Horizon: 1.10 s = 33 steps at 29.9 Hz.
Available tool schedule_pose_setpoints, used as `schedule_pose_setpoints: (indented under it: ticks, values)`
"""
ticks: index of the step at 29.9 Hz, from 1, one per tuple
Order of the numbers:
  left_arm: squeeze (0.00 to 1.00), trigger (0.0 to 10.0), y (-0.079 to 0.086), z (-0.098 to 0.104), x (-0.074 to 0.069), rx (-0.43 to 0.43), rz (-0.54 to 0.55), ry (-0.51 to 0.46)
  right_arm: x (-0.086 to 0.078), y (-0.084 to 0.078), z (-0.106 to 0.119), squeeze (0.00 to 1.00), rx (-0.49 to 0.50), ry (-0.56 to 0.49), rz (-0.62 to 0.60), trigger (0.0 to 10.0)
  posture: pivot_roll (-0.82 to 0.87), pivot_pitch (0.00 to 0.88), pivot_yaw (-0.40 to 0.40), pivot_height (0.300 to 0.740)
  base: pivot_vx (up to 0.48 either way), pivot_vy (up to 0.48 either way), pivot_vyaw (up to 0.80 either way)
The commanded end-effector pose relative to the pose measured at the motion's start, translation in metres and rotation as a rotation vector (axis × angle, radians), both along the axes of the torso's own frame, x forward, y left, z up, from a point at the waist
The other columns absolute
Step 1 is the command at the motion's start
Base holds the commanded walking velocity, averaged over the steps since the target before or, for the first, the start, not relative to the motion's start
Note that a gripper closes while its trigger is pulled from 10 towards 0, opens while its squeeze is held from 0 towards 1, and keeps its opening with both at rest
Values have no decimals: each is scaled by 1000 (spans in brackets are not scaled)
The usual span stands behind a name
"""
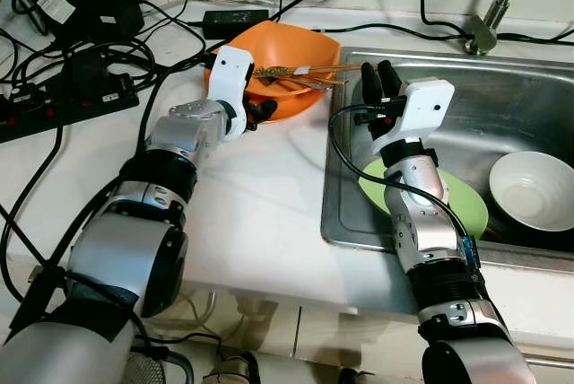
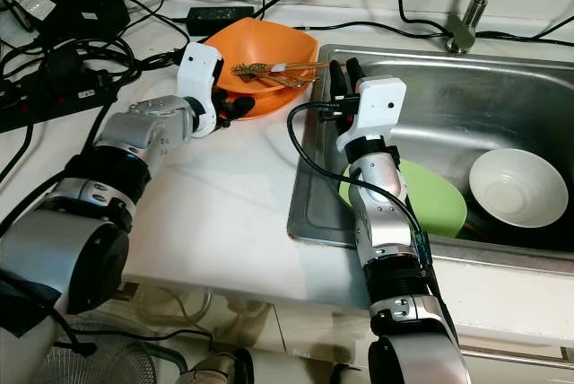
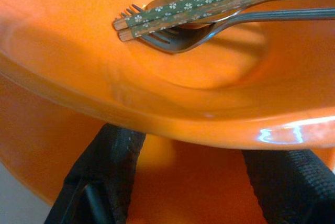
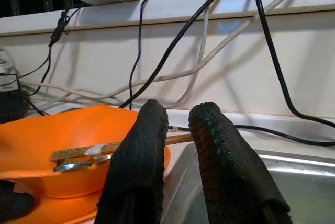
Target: Kitchen organization
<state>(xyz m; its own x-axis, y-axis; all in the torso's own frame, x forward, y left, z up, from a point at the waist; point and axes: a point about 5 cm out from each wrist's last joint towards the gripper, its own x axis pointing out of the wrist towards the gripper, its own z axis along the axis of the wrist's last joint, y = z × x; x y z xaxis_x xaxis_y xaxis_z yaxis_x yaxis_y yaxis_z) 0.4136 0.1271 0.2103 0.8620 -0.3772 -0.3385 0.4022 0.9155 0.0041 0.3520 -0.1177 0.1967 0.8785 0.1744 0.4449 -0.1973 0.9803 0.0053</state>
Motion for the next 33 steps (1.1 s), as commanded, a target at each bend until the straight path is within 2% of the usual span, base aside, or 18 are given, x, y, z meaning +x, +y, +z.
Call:
schedule_pose_setpoints:
  ticks: [1, 8, 11, 12, 14, 15, 16, 17, 21, 26, 29, 33]
  values:
    - [0, 10000, 8, -13, -4, 0, -2, 81, -3, -5, -34, 0, 23, 131, -24, 10000, 117, 121, 113, 740, 0, 0, 0]
    - [0, 10000, 16, -23, -16, 7, -90, 144, -1, 2, -33, 0, 33, 134, -4, 10000, 145, 102, 110, 740, 0, 0, 0]
    - [0, 10000, 17, -29, -29, 8, -150, 167, 1, 3, -32, 0, 36, 135, 0, 10000, 159, 95, 108, 740, 0, 0, 0]
    - [0, 10000, 17, -29, -29, 8, -150, 167, 1, 3, -32, 0, 36, 135, 0, 10000, 159, 95, 108, 740, 0, 0, 0]
    - [0, 10000, 17, -31, -40, 10, -186, 174, 2, 4, -32, 0, 38, 135, 3, 10000, 166, 94, 106, 740, 0, 0, 0]
    - [0, 10000, 17, -31, -40, 10, -186, 174, 2, 4, -32, 0, 38, 135, 3, 10000, 166, 94, 106, 740, 0, 0, 0]
    - [0, 10000, 18, -31, -51, 17, -204, 178, 3, 4, -31, 0, 42, 132, 0, 10000, 178, 92, 104, 740, 0, 0, 0]
    - [0, 10000, 19, -31, -55, 23, -209, 178, 4, 4, -30, 0, 44, 130, -3, 10000, 179, 92, 104, 740, 0, 0, 0]
    - [0, 10000, 21, -30, -64, 19, -200, 178, 6, 2, -27, 0, 53, 120, -11, 10000, 186, 92, 101, 740, 0, 0, 0]
    - [0, 10000, 27, -30, -81, 3, -144, 176, 8, -6, -11, 0, 65, 61, -33, 10000, 197, 94, 88, 740, 0, 0, 0]
    - [0, 10000, 30, -32, -89, 6, -110, 182, 11, -15, 8, 0, 112, 0, -56, 10000, 199, 97, 87, 740, 0, 0, 0]
    - [0, 10000, 30, -36, -93, 9, -89, 187, 11, -20, 27, 0, 124, -69, -68, 10000, 195, 96, 84, 740, 0, 0, 0]
